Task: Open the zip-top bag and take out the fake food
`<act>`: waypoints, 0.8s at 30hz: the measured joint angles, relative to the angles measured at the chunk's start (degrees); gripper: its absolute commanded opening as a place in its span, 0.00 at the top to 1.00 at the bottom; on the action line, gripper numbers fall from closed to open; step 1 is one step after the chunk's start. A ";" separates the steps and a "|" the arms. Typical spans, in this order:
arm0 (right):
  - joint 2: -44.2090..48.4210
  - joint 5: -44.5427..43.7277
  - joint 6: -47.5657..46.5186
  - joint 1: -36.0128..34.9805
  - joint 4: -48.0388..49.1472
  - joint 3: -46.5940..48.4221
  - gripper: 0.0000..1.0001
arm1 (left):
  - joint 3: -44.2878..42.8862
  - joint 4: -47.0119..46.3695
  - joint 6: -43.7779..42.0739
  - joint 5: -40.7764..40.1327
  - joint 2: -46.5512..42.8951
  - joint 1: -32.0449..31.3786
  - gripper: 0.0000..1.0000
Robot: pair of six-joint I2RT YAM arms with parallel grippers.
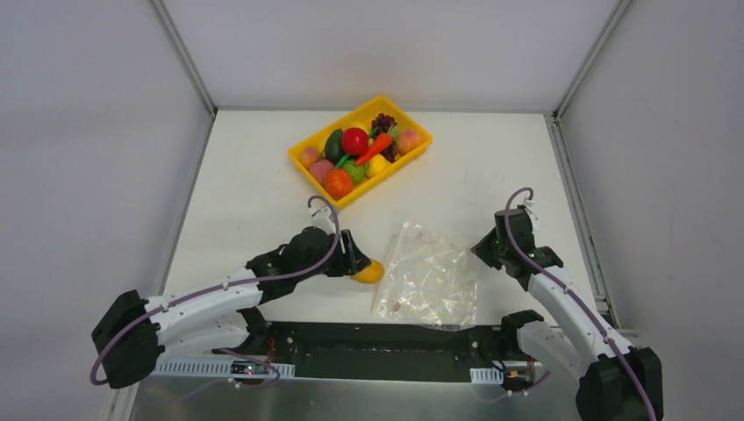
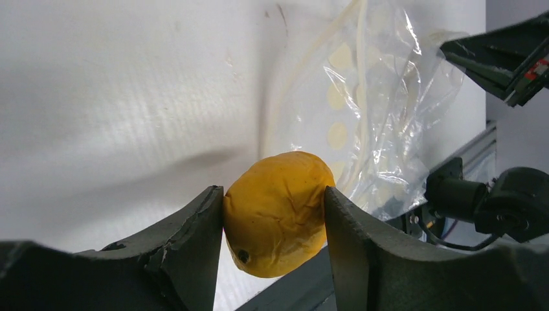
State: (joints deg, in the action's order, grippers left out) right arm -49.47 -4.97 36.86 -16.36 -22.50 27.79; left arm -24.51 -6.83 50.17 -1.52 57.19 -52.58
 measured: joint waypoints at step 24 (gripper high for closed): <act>19.23 -15.96 -5.95 1.51 -11.41 16.13 0.00 | -30.08 25.49 -12.55 1.16 1.05 37.00 1.00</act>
State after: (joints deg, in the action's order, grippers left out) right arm -30.24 -20.93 30.92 -14.85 -33.91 43.92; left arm -54.59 18.65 37.63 -0.36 58.24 -15.57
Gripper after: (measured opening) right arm 0.993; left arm 0.533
